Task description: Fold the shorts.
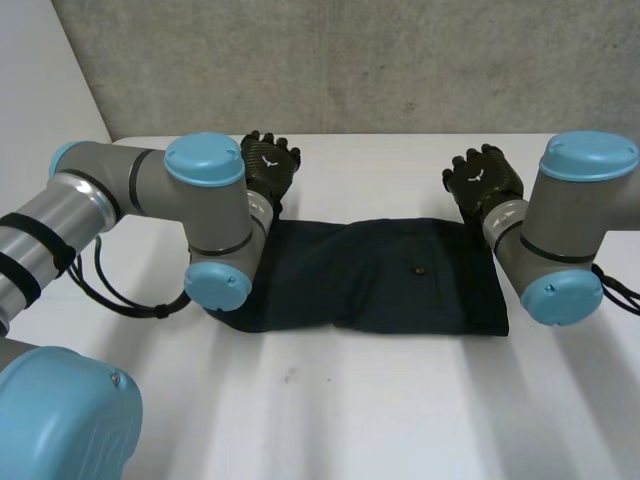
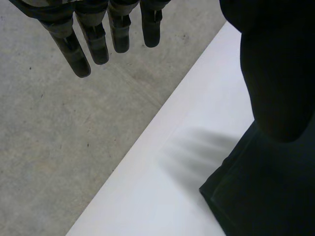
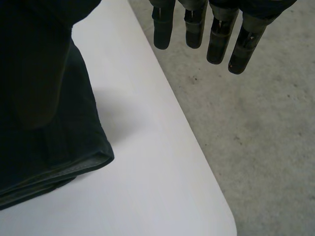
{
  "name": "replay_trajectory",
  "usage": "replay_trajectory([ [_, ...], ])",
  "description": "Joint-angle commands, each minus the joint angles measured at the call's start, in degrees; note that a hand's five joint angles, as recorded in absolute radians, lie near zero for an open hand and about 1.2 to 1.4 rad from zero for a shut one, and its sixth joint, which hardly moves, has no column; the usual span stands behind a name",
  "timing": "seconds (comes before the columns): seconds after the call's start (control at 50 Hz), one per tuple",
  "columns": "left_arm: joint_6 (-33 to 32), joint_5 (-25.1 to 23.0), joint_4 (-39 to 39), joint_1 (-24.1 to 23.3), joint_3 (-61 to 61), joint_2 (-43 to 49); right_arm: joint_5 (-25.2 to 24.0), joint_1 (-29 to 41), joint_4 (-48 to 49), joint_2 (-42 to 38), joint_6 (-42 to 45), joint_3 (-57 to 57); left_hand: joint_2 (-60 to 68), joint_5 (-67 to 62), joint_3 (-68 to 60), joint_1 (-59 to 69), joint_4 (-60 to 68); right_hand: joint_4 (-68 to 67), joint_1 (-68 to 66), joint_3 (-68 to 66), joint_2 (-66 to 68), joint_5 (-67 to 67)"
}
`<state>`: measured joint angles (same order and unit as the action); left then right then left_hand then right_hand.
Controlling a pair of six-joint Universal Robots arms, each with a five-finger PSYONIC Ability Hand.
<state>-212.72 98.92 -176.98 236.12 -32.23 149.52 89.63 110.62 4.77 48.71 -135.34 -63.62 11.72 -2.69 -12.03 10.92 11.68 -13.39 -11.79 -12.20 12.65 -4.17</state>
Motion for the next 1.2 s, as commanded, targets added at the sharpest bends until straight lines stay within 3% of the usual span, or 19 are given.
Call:
replay_trajectory([
  [0.02,2.0,0.1,0.5,-1.1,-9.1,-8.0,-1.5,-0.7,-1.1,12.6,-12.4,-12.0,-1.7,2.7,2.0,-0.9,-1.7,3.4,1.8,2.2,-2.7,4.2],
  [0.14,9.2,-1.2,0.1,-0.5,-25.4,-20.2,-8.8,-1.1,-5.2,20.3,-20.4,-22.8,-1.5,2.5,1.8,-0.7,-1.5,3.4,1.8,2.2,-2.7,4.2],
  [0.26,16.8,-7.7,-0.4,1.9,-40.2,-30.7,-13.9,-4.0,-5.6,21.2,-21.1,-32.5,-1.3,2.3,1.7,-0.5,-1.3,3.4,1.8,2.2,-2.7,4.2],
  [0.44,18.8,-10.8,-3.3,4.0,-51.5,-36.0,-11.9,-5.6,6.2,15.5,-13.8,-36.9,-1.0,2.0,1.3,-0.2,-1.0,-21.4,-23.0,-22.6,22.1,-20.6],
  [0.46,18.8,-10.8,-3.5,4.3,-52.3,-36.3,-11.2,-6.6,7.3,14.6,-12.3,-36.8,-0.5,1.5,0.8,0.3,-0.5,-36.7,-38.3,-37.9,37.5,-36.0],
  [0.52,18.8,-10.8,-3.4,4.4,-53.0,-36.8,-10.3,-7.8,7.5,14.0,-10.9,-36.3,0.0,1.0,0.3,0.8,0.1,-65.7,-67.3,-66.9,66.5,-65.0],
  [0.74,18.9,-10.9,-3.4,5.0,-54.2,-43.0,-9.8,-13.0,4.2,16.1,-9.0,-34.6,-0.2,1.1,0.5,0.6,-0.1,-66.6,-68.2,-67.8,67.3,-65.8],
  [0.86,18.8,-10.9,-3.5,5.6,-55.5,-46.9,-9.5,-13.4,-1.9,23.7,3.8,-30.3,-0.2,1.1,0.5,0.6,-0.1,-66.6,-68.2,-67.8,67.3,-65.8],
  [0.92,18.7,-10.9,-3.9,5.6,-56.4,-48.4,-9.6,-11.5,-2.6,24.4,10.6,-27.4,-0.2,1.1,0.5,0.6,-0.1,-66.6,-68.2,-67.8,67.3,-65.8],
  [1.06,18.9,-10.8,-4.3,5.3,-56.8,-49.7,-11.7,8.1,-1.9,19.6,20.2,-20.1,-0.5,1.5,0.8,0.3,-0.5,-66.6,-68.2,-67.8,67.3,-65.8],
  [1.14,19.0,-10.6,-5.2,5.4,-56.5,-49.7,-16.6,17.1,-1.8,13.5,25.3,-17.2,-0.7,1.6,1.0,0.1,-0.6,-66.6,-68.2,-67.8,67.3,-65.8],
  [1.2,19.2,-10.3,-6.7,5.6,-56.2,-49.6,-21.2,19.4,-1.8,10.5,25.5,-17.7,-0.5,1.5,0.8,0.3,-0.5,-66.6,-68.2,-67.8,67.3,-65.8],
])
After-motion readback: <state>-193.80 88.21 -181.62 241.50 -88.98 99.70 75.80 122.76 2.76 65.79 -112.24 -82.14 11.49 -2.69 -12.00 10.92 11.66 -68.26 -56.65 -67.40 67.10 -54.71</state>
